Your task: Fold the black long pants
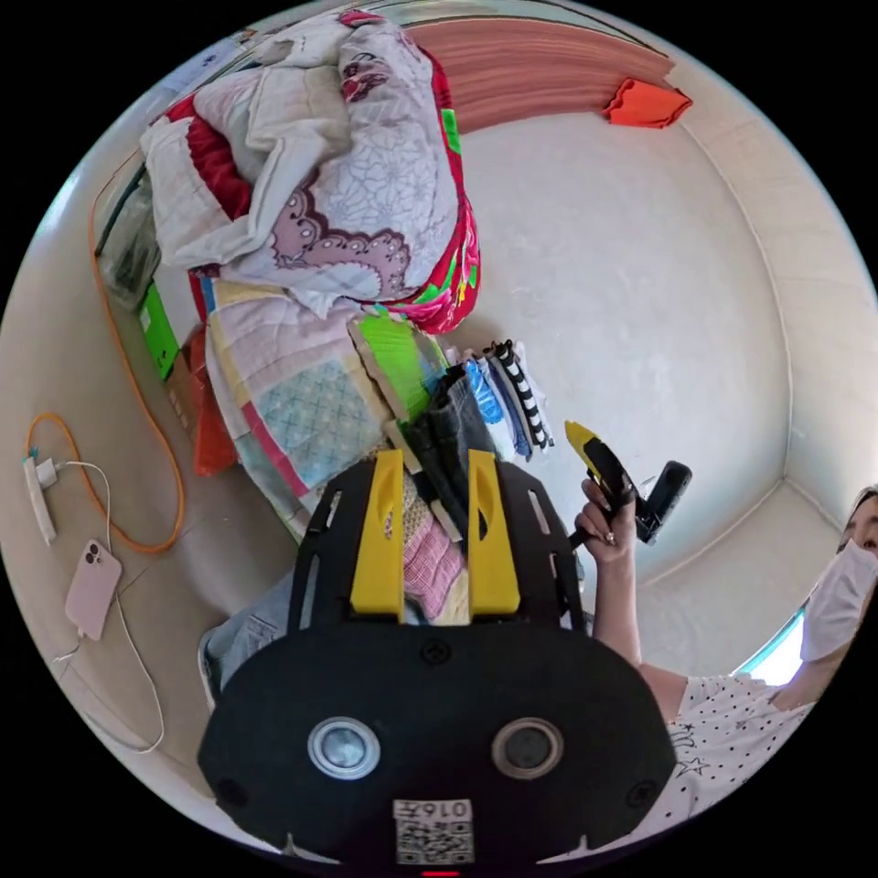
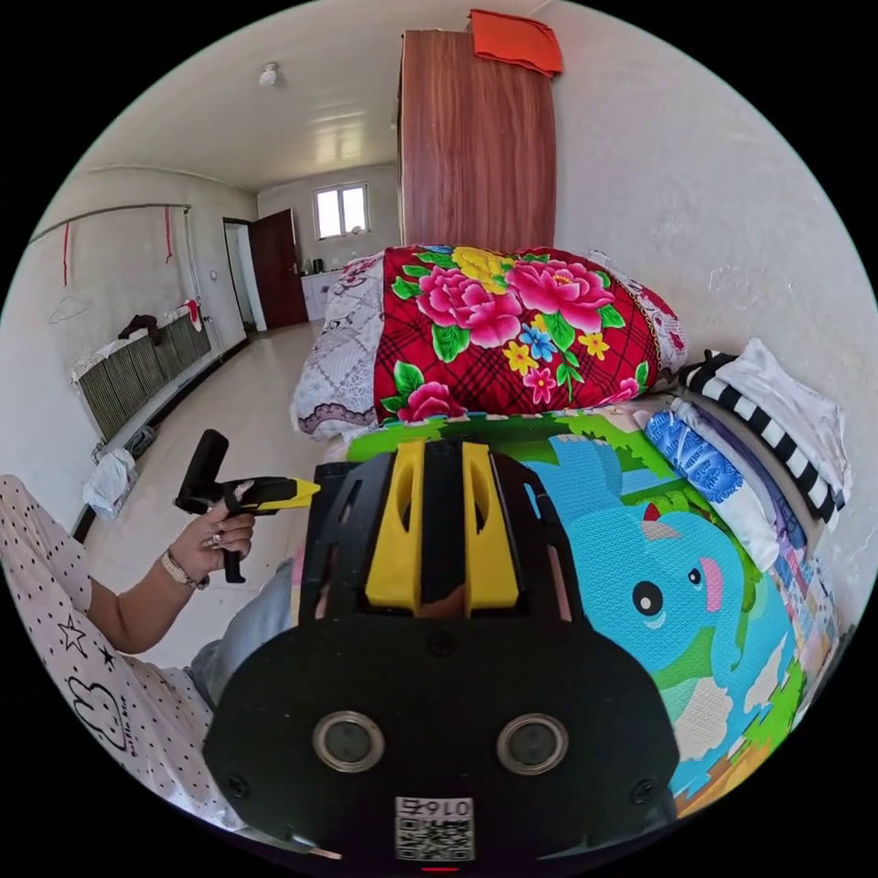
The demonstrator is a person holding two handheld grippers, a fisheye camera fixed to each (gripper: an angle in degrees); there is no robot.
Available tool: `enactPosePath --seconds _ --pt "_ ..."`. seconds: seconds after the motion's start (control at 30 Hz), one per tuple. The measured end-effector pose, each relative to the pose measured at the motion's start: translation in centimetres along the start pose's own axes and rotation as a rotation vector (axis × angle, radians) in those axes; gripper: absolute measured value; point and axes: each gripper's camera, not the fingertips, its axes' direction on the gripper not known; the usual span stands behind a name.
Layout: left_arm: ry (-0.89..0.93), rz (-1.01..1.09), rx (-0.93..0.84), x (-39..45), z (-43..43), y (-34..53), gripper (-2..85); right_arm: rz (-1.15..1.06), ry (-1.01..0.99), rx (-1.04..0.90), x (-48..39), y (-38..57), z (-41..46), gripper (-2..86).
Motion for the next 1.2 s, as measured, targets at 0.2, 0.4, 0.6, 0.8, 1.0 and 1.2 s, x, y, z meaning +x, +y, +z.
enactPosePath --seconds 0.2,0.4,0.6,0.8,1.0,1.2 --pt "0.025 -0.012 0.012 0.3 0.5 1.9 9.5 -0.018 0.008 -0.017 -0.9 1.5 -0.3 7.6" --pt "0.007 -0.035 0.003 -0.8 2.2 4.0 8.0 -0.031 0.032 -0.03 -0.9 2.9 -0.9 7.7" --pt "0.0 -0.044 0.009 -0.8 3.3 7.2 8.6 -0.037 0.034 -0.014 -0.5 4.3 -1.8 7.7" --pt "0.033 -0.057 0.008 -1.4 5.6 10.9 8.7 -0.034 0.022 -0.009 0.4 5.8 -1.8 7.6" --pt "-0.159 0.111 0.01 2.1 8.0 15.8 0.6 -0.039 0.019 -0.03 1.5 7.3 -1.1 7.7" --pt "-0.189 0.321 0.068 7.4 10.4 21.4 -0.9 0.026 -0.034 -0.067 3.5 8.7 -0.1 8.1"
